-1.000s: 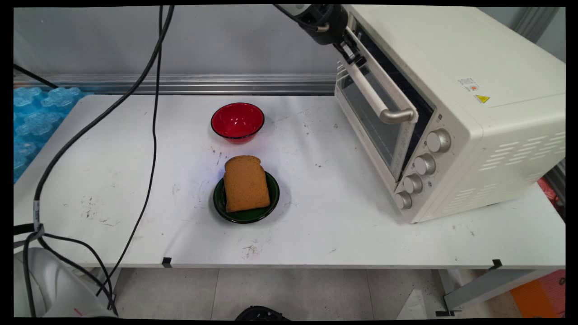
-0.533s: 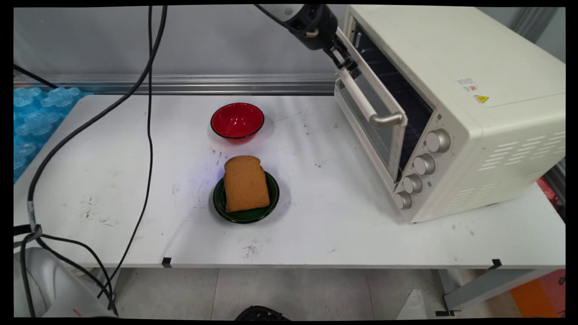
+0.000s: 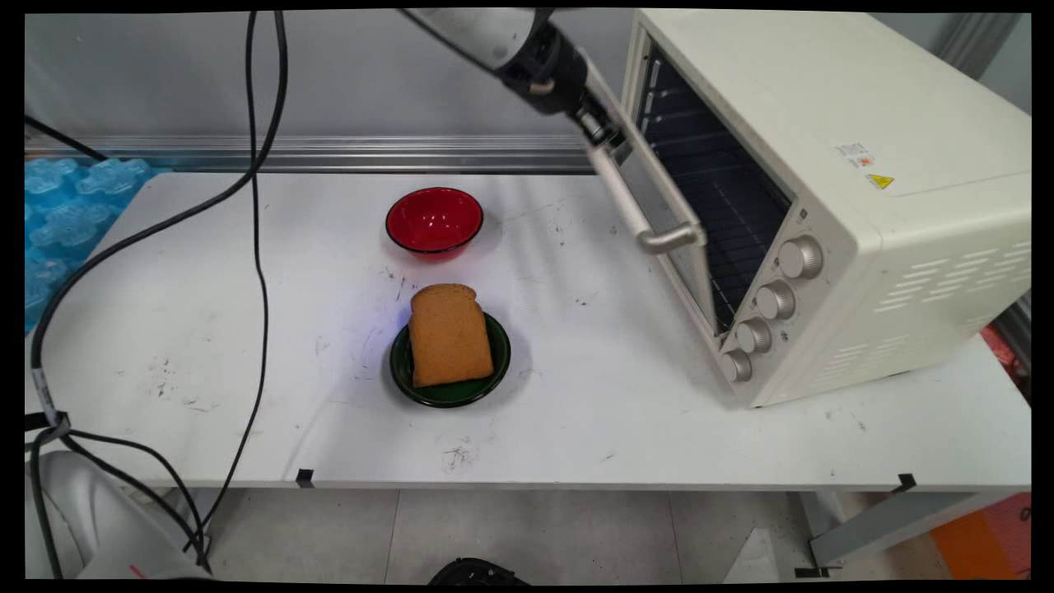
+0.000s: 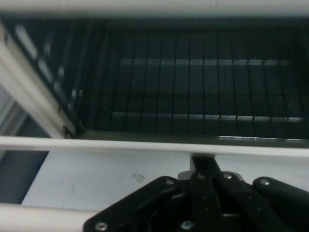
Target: Open the oven
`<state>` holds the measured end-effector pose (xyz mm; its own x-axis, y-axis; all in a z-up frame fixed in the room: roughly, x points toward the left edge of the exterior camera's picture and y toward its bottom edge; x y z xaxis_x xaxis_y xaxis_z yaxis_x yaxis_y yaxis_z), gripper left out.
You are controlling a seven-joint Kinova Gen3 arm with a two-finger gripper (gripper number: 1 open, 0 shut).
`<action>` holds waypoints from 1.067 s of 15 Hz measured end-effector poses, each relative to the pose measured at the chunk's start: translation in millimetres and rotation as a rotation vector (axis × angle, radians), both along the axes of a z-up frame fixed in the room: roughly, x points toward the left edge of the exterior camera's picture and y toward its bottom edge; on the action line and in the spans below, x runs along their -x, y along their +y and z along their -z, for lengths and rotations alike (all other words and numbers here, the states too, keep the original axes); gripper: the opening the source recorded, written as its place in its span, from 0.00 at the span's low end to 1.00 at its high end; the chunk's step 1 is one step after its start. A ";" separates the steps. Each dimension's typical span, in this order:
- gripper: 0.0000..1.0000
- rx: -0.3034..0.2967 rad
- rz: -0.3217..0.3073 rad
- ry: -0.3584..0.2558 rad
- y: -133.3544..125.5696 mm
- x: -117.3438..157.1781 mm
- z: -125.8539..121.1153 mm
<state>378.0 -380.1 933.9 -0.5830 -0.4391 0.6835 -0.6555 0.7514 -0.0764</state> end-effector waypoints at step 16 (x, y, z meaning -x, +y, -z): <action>0.00 -0.019 -0.018 0.050 38.0 -48.2 42.6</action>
